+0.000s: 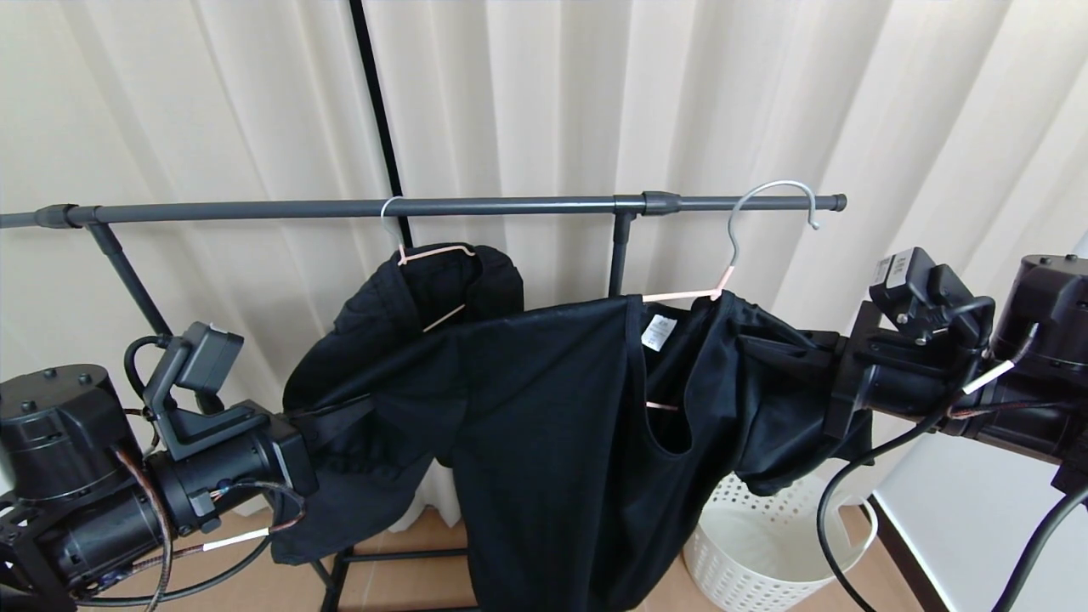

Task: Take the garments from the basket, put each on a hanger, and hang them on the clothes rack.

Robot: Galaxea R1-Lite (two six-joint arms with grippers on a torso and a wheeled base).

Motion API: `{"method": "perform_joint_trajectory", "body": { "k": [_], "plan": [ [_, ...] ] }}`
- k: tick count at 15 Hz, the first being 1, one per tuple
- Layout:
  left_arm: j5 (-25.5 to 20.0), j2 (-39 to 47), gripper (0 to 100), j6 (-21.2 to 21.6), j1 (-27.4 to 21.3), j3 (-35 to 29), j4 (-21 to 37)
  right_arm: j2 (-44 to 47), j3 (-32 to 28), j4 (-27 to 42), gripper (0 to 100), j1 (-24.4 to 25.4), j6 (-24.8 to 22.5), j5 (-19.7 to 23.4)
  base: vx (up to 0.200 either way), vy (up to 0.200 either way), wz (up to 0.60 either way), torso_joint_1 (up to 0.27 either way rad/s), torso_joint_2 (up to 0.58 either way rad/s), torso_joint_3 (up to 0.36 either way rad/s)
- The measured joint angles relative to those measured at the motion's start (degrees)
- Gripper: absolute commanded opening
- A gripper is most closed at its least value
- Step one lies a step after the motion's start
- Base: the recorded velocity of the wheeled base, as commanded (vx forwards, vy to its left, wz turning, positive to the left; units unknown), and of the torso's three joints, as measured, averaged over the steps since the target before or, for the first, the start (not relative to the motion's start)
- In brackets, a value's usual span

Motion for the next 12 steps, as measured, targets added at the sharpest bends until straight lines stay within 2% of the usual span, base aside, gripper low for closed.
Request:
{"method": "perform_joint_trajectory", "body": {
  "k": [12],
  "plan": [
    [-0.1, 0.7, 0, 0.1, 0.9, 0.4, -1.5, -1.1, -0.8, 0.0, 0, -3.2, 0.1, 2.3, 0.0, 0.0, 0.0, 0.0, 0.0, 0.0]
  ]
}}
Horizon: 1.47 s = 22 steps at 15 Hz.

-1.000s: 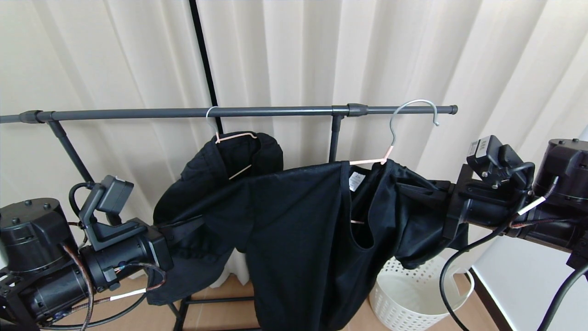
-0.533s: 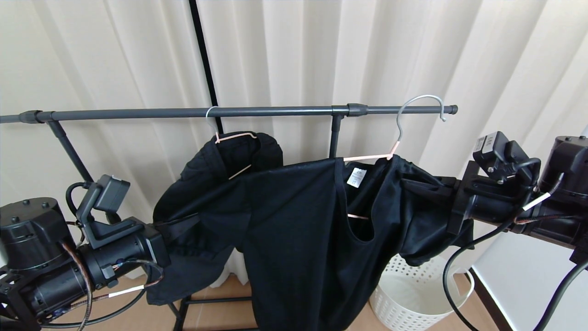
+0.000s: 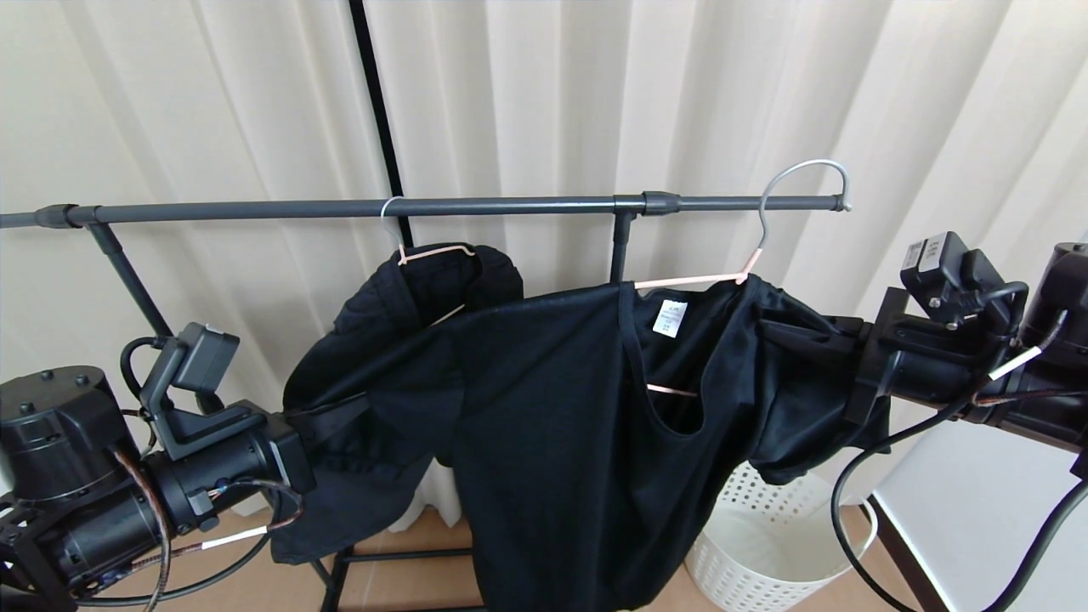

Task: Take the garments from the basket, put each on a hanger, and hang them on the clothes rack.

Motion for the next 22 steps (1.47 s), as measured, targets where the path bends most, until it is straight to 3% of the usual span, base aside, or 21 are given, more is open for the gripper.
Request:
{"method": "perform_joint_trajectory", "body": {
  "k": [16, 17, 22],
  "plan": [
    [-0.1, 1.6, 0, 0.1, -0.4, 2.0, -3.6, -0.5, -0.5, 0.3, 0, -2.0, 0.0, 1.7, 0.0, 0.0, 0.0, 0.0, 0.0, 0.0],
    [-0.1, 1.6, 100, 0.2, -0.5, 2.5, -4.2, -0.5, -0.5, 0.2, 0, -2.0, 0.0, 1.7, 0.0, 0.0, 0.0, 0.0, 0.0, 0.0],
    [-0.2, 1.8, 100, 0.2, -0.8, 3.4, -6.1, 0.3, -0.5, 0.4, 0, -2.0, 0.0, 1.6, 0.0, 0.0, 0.0, 0.0, 0.0, 0.0]
  ]
}}
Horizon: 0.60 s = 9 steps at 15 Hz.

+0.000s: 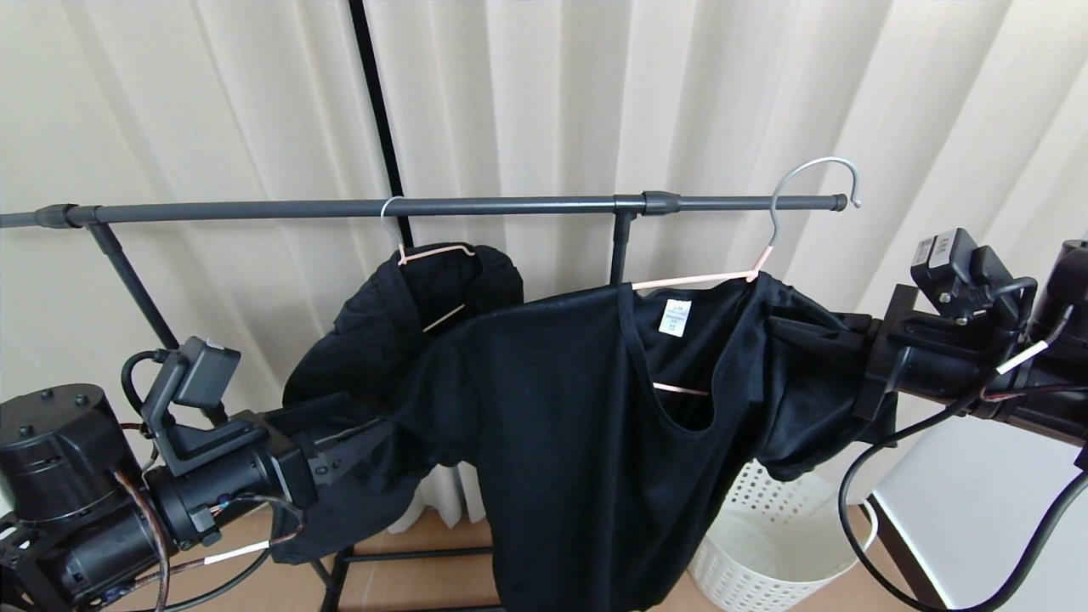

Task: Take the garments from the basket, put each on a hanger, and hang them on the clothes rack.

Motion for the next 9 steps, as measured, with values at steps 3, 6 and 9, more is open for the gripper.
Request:
{"method": "perform_joint_trajectory", "body": {
  "k": [3, 6, 9],
  "plan": [
    [0.1, 0.0, 100, -0.1, -0.3, 0.5, -2.7, 0.5, -0.1, 0.0, 0, 0.0, 0.0, 0.0, 0.0, 0.0, 0.0, 0.0, 0.0, 0.0],
    [0.1, -0.3, 100, -0.5, -0.5, 1.0, -3.6, 1.5, 0.1, 0.0, 0, 0.4, -0.1, 0.0, 0.0, 0.0, 0.0, 0.0, 0.0, 0.0],
    [0.0, -1.6, 100, -1.3, -0.8, 0.8, -3.0, 1.9, -0.1, 0.0, 0, 0.5, -0.1, 0.0, 0.0, 0.0, 0.0, 0.0, 0.0, 0.0]
  ]
}}
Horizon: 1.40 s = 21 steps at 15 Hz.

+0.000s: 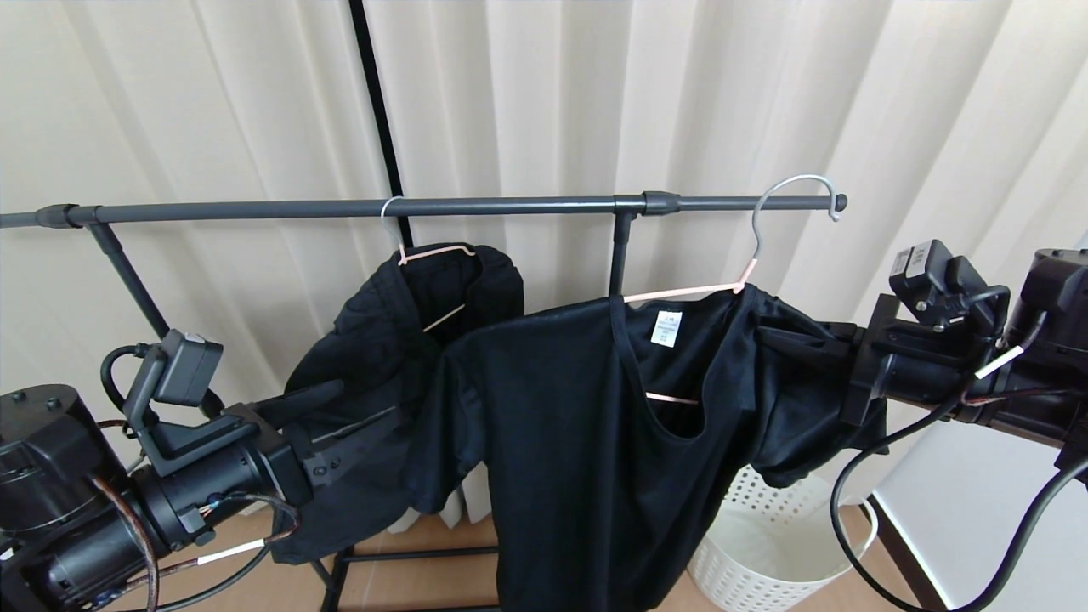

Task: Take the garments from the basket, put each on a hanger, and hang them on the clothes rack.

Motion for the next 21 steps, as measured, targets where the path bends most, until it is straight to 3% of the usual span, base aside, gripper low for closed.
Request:
{"method": "perform_joint_trajectory", "body": {
  "k": [3, 6, 8, 10, 12, 15, 21],
  "plan": [
    [0.3, -0.8, 100, 0.0, -2.8, -0.4, 4.3, -0.4, 0.4, 0.0, 0, 0.0, 0.0, 0.0, 0.0, 0.0, 0.0, 0.0, 0.0, 0.0],
    [0.8, -3.3, 100, 0.0, -4.1, -3.4, 12.9, -0.4, 1.4, 0.0, 0, 2.4, -0.2, -0.1, 0.0, 0.0, 0.0, 0.0, 0.0, 0.0],
    [2.2, -7.1, 100, 0.0, -4.2, -9.4, 30.5, 0.3, 2.3, 0.1, 0, 5.4, -0.3, -0.2, 0.0, 0.0, 0.0, 0.0, 0.0, 0.0],
    [3.4, -11.4, 100, 0.1, -4.2, -19.5, 50.0, 1.4, 2.5, 0.1, 0, 7.4, -0.3, -0.2, 0.0, 0.0, 0.0, 0.0, 0.0, 0.0],
    [3.9, -15.3, 100, 0.9, -4.5, -29.3, 62.2, 2.0, 3.1, 0.1, 0, 9.0, -0.3, -0.2, 0.0, 0.0, 0.0, 0.0, 0.0, 0.0],
    [4.2, -18.4, 100, 5.3, -7.8, -35.7, 66.0, 2.3, 3.7, 0.0, 0, 11.1, -0.6, -0.3, 0.0, 0.0, 0.0, 0.0, 0.0, 0.0],
    [4.2, -19.6, 100, 9.5, -17.1, -36.8, 66.4, 0.8, 4.5, -0.1, 0, 11.7, -0.9, -0.3, 0.0, 0.0, 0.0, 0.0, 0.0, 0.0]
  ]
}}
